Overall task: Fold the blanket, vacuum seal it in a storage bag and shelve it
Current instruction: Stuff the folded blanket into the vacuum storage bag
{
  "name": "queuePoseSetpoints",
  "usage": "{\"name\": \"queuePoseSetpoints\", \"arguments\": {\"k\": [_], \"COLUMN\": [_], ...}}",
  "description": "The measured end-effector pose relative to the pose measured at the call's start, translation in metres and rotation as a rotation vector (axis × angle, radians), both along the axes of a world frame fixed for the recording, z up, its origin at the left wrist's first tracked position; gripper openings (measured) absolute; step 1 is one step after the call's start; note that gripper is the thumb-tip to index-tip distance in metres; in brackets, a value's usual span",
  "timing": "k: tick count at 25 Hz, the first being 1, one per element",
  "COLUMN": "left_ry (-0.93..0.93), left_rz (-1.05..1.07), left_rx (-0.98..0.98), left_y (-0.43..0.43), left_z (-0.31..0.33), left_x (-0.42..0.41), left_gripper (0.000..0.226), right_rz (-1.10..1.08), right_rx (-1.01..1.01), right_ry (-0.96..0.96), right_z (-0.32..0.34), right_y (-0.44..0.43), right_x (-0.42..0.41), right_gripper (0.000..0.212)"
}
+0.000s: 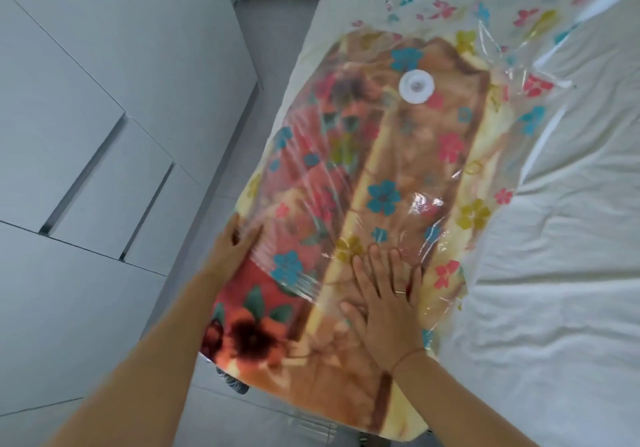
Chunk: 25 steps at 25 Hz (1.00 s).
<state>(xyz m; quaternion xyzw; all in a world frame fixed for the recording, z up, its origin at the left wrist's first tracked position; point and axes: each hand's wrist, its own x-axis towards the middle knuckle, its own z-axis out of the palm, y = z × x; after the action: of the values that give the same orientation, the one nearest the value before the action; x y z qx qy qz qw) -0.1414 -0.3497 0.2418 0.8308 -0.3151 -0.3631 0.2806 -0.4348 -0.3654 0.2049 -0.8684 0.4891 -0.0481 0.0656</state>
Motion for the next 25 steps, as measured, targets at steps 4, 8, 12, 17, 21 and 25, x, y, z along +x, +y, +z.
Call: {"name": "queuePoseSetpoints", "arguments": {"k": [4, 8, 12, 17, 21, 25], "left_ry": [-0.180, -0.464, -0.198, -0.160, 0.169, -0.074], "left_rz": [-0.056, -0.269, -0.035, 0.207, 0.025, -0.066], "left_rx": [-0.097, -0.013, -0.344, 0.065, 0.008, 0.142], "left_y": [0.009, 0.014, 0.042, 0.017, 0.007, 0.004], "left_z": [0.004, 0.006, 0.021, 0.010, 0.008, 0.025], "left_x": [-0.079, -0.172, -0.187, -0.101, -0.141, -0.231], "left_gripper": [0.076, 0.078, 0.038, 0.068, 0.065, 0.056], "right_rz": [-0.229, -0.163, -0.032, -0.022, -0.023, -0.266], "right_rx": [-0.044, -0.122, -0.017, -0.010, 0.011, 0.048], "right_ry": [-0.310, -0.376, -0.029, 0.009, 0.046, -0.205], "right_z": [0.039, 0.100, 0.049, 0.025, 0.019, 0.043], "right_y": [0.004, -0.012, -0.031, -0.026, -0.030, -0.022], "right_x": [-0.022, 0.032, 0.000, -0.053, -0.090, -0.134], "right_gripper": [0.067, 0.066, 0.066, 0.073, 0.073, 0.078]}}
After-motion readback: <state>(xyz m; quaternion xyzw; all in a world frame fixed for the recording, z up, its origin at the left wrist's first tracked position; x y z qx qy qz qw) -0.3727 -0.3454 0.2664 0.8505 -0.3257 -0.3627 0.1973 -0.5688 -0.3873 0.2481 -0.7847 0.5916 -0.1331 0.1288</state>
